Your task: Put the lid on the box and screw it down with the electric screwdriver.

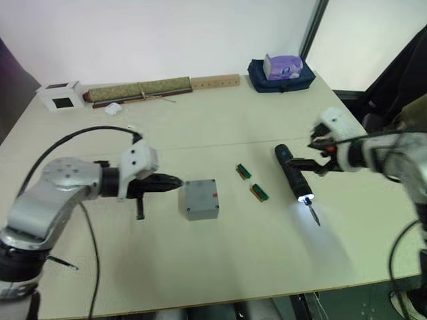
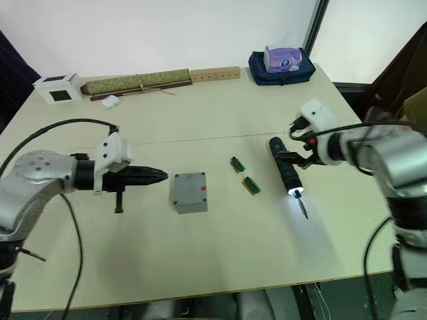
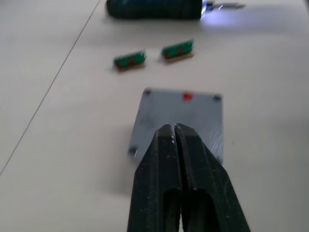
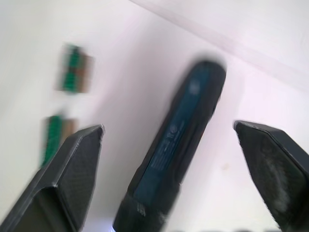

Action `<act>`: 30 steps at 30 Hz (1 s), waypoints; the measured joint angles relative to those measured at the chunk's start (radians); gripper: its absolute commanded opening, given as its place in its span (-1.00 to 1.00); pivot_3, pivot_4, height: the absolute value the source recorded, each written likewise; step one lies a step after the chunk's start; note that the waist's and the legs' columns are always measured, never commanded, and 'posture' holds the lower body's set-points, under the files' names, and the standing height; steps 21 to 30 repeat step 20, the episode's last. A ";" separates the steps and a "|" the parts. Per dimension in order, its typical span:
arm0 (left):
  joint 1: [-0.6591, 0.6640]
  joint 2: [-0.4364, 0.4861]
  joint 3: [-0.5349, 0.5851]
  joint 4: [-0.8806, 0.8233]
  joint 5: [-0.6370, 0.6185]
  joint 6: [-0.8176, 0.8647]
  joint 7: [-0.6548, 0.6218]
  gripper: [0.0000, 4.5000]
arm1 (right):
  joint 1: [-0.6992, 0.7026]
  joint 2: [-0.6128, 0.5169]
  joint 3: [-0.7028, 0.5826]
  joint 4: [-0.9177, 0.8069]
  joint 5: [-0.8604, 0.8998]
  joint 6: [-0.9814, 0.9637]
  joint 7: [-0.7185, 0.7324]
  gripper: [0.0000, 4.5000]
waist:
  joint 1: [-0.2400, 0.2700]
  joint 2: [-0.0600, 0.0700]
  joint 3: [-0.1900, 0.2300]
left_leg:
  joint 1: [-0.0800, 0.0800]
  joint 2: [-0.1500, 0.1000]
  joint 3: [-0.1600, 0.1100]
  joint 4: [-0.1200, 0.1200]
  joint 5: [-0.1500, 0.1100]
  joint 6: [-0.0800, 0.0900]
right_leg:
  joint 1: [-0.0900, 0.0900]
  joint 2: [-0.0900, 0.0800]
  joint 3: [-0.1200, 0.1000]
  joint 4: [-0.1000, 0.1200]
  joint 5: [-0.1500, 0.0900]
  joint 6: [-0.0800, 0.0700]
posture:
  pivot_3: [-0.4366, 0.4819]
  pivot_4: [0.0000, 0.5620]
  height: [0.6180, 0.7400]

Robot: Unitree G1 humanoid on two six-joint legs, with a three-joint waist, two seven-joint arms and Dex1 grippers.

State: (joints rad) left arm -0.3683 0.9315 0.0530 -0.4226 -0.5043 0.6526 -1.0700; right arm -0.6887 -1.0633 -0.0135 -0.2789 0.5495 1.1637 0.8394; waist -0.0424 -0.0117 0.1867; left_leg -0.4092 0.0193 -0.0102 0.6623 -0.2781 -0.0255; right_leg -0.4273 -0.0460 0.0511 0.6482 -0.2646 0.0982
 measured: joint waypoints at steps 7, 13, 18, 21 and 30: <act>0.142 0.094 0.187 -0.034 -0.074 0.066 -0.014 0.81 | 0.263 -0.155 -0.232 -0.131 0.103 -0.173 0.296 1.00 | 0.005 -0.002 0.001 | 0.001 0.000 0.001 0.002 0.000 0.000 | 0.001 -0.001 0.000 0.000 0.000 0.000 | -0.05 -0.47 1.00; 0.244 0.133 0.339 -0.062 -0.143 0.130 -0.030 0.99 | 0.396 -0.237 -0.384 -0.132 0.118 -0.200 0.404 1.00 | 0.006 -0.002 0.001 | 0.002 0.001 0.002 0.002 0.000 0.000 | 0.002 -0.001 0.000 0.001 0.000 0.000 | -0.05 -0.47 1.00; 0.303 0.164 0.441 -0.076 -0.183 0.156 -0.059 0.99 | 0.473 -0.252 -0.469 -0.149 0.120 -0.203 0.428 1.00 | 0.006 -0.002 0.001 | 0.002 0.001 0.003 0.002 0.000 0.000 | 0.001 0.000 0.000 0.001 0.000 -0.001 | -0.05 -0.47 1.00; 0.307 0.173 0.473 -0.075 -0.188 0.164 -0.065 0.99 | 0.487 -0.252 -0.497 -0.157 0.121 -0.197 0.430 1.00 | 0.006 -0.001 0.001 | 0.002 0.001 0.003 0.002 0.000 0.000 | 0.001 0.000 0.000 0.001 0.000 0.000 | -0.05 -0.47 1.00; 0.307 0.173 0.473 -0.075 -0.188 0.164 -0.065 0.99 | 0.487 -0.252 -0.497 -0.157 0.121 -0.197 0.430 1.00 | 0.006 -0.001 0.001 | 0.002 0.001 0.003 0.002 0.000 0.000 | 0.001 0.000 0.000 0.001 0.000 0.000 | -0.05 -0.47 1.00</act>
